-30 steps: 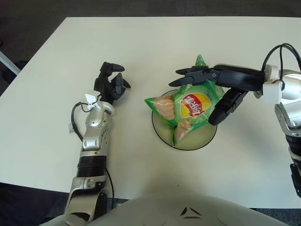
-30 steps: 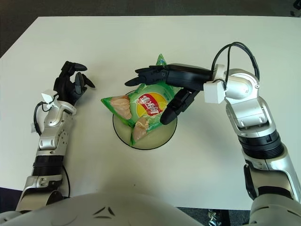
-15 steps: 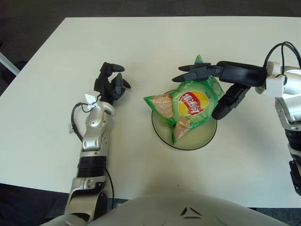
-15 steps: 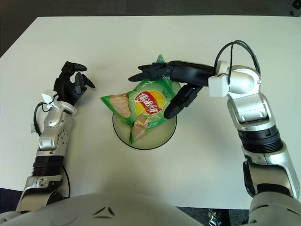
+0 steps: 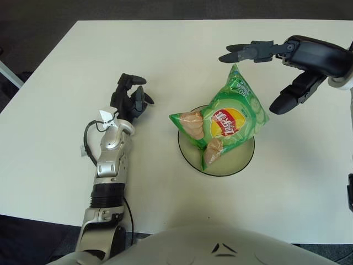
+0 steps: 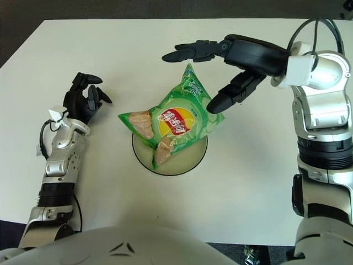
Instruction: Put the snack into the plate.
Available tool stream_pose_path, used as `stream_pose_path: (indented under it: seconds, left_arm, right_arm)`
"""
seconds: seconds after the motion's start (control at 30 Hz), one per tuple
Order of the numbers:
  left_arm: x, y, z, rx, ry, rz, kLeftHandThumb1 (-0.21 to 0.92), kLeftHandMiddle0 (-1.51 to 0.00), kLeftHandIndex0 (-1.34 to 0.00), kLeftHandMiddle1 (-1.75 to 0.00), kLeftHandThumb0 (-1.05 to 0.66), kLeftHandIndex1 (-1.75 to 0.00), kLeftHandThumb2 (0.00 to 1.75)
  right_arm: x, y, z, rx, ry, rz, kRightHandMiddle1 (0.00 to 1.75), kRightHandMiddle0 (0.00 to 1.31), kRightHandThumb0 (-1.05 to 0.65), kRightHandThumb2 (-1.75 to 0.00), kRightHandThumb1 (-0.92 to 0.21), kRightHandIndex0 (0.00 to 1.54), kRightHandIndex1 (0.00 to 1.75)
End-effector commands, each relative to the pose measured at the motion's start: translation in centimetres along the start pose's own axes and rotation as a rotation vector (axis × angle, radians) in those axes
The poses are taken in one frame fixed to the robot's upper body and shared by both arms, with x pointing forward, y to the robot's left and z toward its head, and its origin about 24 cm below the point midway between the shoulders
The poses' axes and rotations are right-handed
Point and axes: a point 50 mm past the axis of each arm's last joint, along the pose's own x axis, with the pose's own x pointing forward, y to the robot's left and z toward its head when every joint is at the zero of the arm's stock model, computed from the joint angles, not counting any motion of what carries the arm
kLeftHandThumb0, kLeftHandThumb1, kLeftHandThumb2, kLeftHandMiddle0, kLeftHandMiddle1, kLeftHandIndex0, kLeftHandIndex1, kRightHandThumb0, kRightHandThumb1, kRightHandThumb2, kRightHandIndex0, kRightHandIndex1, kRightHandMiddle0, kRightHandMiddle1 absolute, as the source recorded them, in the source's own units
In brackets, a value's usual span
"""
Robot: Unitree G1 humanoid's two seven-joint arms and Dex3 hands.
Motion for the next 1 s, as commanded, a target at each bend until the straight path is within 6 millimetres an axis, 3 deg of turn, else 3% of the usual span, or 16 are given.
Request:
stream_pose_path:
  seconds: [0.0,0.3,0.73,0.87,0.97]
  left_arm:
    - [-2.5,0.3,-3.8,-0.036,0.151,0.051,0.81,-0.75,-0.28,-1.75,-0.36,-1.75,0.66]
    - [-2.5,0.4,-3.8,-0.024,0.15,0.054,0.8,-0.75,-0.28,-1.75,-0.36,-1.75,0.68]
    - [-2.5,0.4,-3.7,-0.01,0.151,0.058,0.79,-0.76,-0.29,-1.75,-0.37,-1.75,0.7]
    - [-2.5,0.4,-3.7,-0.01,0.152,0.059,0.78,-0.76,-0.29,-1.75,-0.37,-1.75,0.7]
    - [-2.5,0.4,-3.7,-0.011,0.152,0.06,0.78,-0.76,-0.29,-1.75,-0.37,-1.75,0.7]
  right_arm:
    - [-0.2,-0.5,0.1,-0.018,-0.029,-0.057,0.03,0.35,-0.5,-0.26,-0.92,0.17,0.02]
    - [-0.5,-0.6,-0.9,-0.179,-0.11,-0.188,0.05,0.42,-0.58,-0.24,-0.92,0.32,0.03]
    - [-1.2,-2.1,-0.8,-0.114,0.053,-0.225,0.03,0.44,-0.74,-0.04,-0.91,0.33,0.0]
    - [-1.6,-2.2,-0.7,-0.346,0.174,-0.365,0.02,0.44,-0.76,-0.02,-0.91,0.33,0.0]
    - [-1.6,-2.1,-0.8,-0.426,0.216,-0.404,0.01,0.42,-0.75,-0.01,-0.91,0.33,0.0]
